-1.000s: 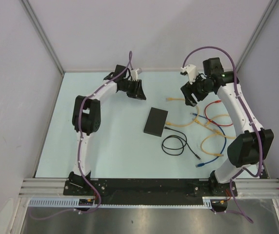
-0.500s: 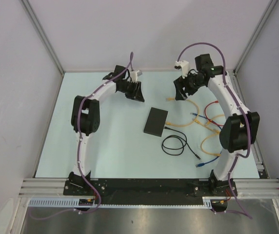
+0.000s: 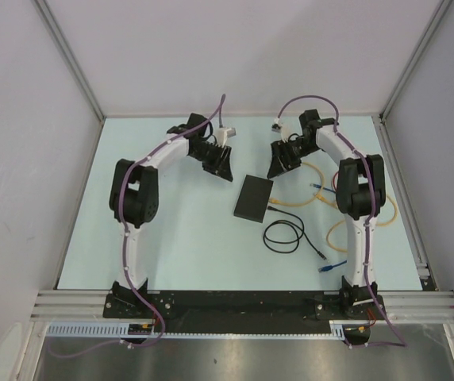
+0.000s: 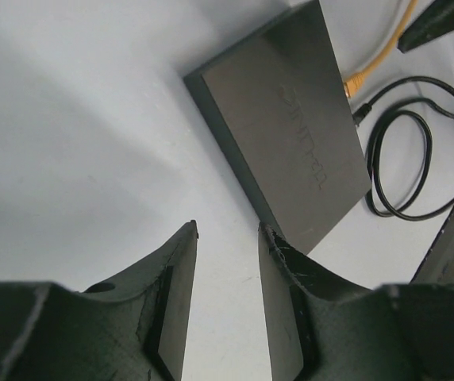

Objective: Pull the plug from the switch port

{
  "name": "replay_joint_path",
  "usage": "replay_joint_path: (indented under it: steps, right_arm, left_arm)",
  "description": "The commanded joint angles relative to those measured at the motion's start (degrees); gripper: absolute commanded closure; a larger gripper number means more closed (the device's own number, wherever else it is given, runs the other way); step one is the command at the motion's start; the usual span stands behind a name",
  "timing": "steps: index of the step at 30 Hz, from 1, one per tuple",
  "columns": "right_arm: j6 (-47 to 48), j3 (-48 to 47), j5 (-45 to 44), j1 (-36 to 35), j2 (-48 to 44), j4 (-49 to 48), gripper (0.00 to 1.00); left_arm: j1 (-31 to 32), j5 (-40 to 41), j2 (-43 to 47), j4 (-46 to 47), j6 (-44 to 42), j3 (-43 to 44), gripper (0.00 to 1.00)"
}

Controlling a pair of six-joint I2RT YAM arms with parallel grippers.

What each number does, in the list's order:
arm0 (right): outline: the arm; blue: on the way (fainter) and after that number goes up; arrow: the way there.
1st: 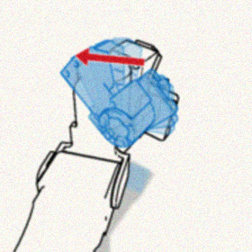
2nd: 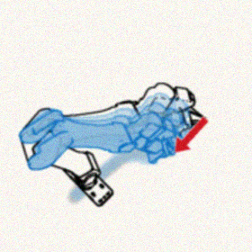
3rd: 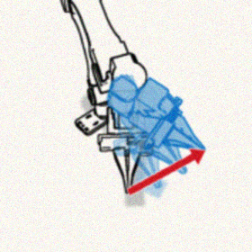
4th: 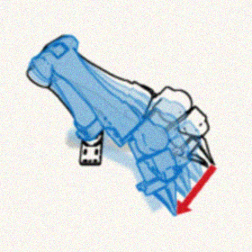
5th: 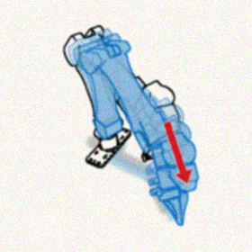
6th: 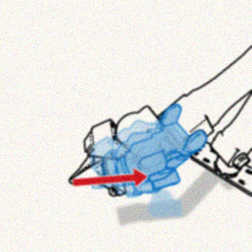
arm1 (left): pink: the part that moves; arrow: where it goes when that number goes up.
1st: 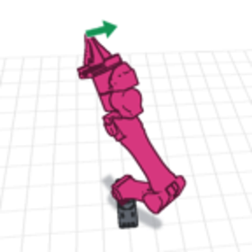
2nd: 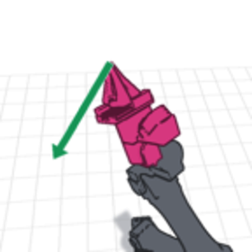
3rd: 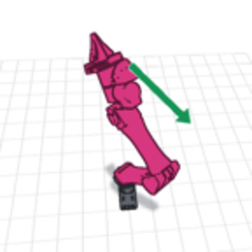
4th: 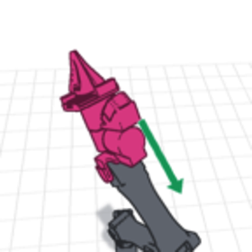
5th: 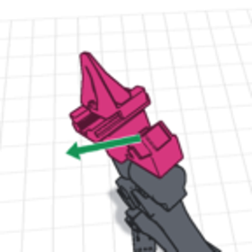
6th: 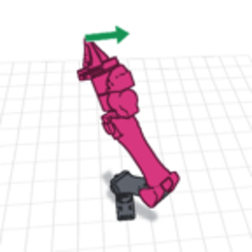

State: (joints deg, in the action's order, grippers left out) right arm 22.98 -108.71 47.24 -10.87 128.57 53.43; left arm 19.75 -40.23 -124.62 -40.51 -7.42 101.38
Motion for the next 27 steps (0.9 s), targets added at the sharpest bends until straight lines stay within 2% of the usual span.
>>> replay_joint_path:
  steps: [1, 6, 11, 15, 16, 17, 27]
  right_arm:
    - [3.03, 1.47, 4.00, 1.56, 0.45, 1.50, 0.29]
    - [6.10, 5.34, 3.47, 2.00, 2.03, 1.77, 0.30]
    - [8.22, 9.47, 4.17, 1.91, 2.65, 1.68, 0.30]
    - [8.31, 9.92, 6.54, 1.47, 3.79, 2.29, 0.33]
    - [8.31, 10.00, 7.07, 1.30, 3.96, 2.38, 0.34]
    - [8.39, 9.74, 7.59, 1.12, 4.57, 2.47, 0.35]
    - [12.00, 8.77, 10.32, 0.68, 7.65, 8.35, 0.47]
  left_arm:
    - [2.66, -2.14, 1.05, -4.75, -4.01, 3.55, 0.57]
    - [4.95, -1.60, 0.25, -4.66, -3.83, 4.35, 0.59]
    - [5.83, -3.89, -0.27, -2.99, -3.04, 5.14, 0.66]
    - [6.36, -4.94, -3.70, -2.91, -2.51, 6.55, 0.88]
    - [6.36, -5.04, -4.14, -2.47, -2.42, 6.29, 0.97]
    - [6.36, -5.21, -5.27, -2.21, -2.51, 6.46, 1.00]
    - [6.79, -3.55, -8.62, -2.99, -2.95, 7.43, 1.00]
